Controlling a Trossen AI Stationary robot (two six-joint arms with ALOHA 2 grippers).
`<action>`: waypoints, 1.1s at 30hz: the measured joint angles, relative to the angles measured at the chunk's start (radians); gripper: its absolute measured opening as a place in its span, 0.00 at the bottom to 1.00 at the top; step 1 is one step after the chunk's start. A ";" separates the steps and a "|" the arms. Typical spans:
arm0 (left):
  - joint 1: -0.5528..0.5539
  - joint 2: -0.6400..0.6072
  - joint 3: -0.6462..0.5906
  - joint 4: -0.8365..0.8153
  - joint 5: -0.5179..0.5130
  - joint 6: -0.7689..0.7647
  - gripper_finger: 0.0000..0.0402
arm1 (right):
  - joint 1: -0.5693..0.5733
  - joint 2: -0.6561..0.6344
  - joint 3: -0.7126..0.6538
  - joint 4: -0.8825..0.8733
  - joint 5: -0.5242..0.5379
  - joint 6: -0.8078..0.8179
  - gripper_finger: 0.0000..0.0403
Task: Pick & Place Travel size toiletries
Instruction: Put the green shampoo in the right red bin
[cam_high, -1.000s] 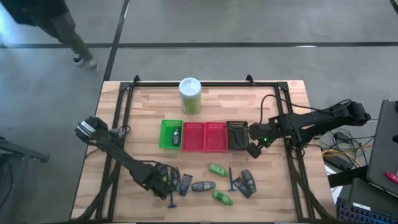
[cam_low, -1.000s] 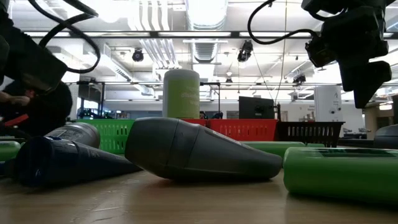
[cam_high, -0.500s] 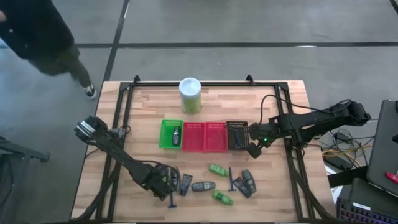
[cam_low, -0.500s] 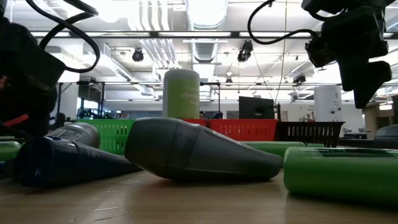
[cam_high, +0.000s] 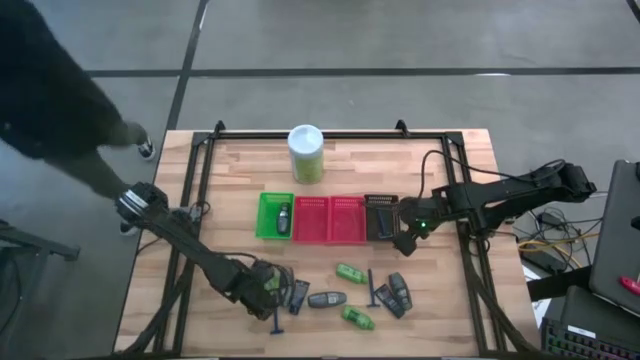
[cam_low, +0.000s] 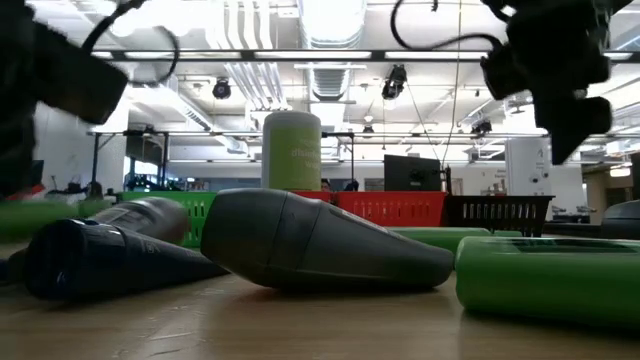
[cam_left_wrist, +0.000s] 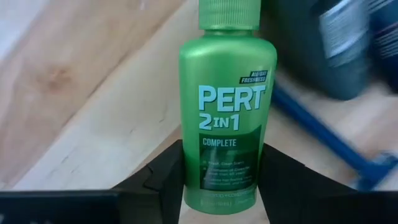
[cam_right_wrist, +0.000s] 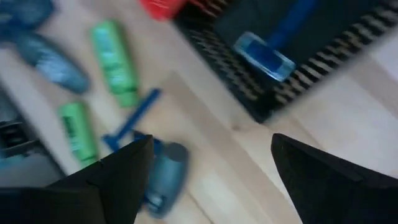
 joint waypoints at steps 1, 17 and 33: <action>0.000 -0.016 0.000 -0.004 -0.011 0.004 0.44 | 0.000 0.000 0.000 0.032 -0.013 -0.013 0.79; 0.207 -0.264 0.010 -0.154 -0.282 0.566 0.46 | -0.186 0.094 0.000 0.610 -0.237 -0.004 0.80; 0.504 -0.183 0.236 -0.045 -0.273 1.121 0.46 | -0.216 0.431 0.355 0.494 -0.151 -0.101 0.87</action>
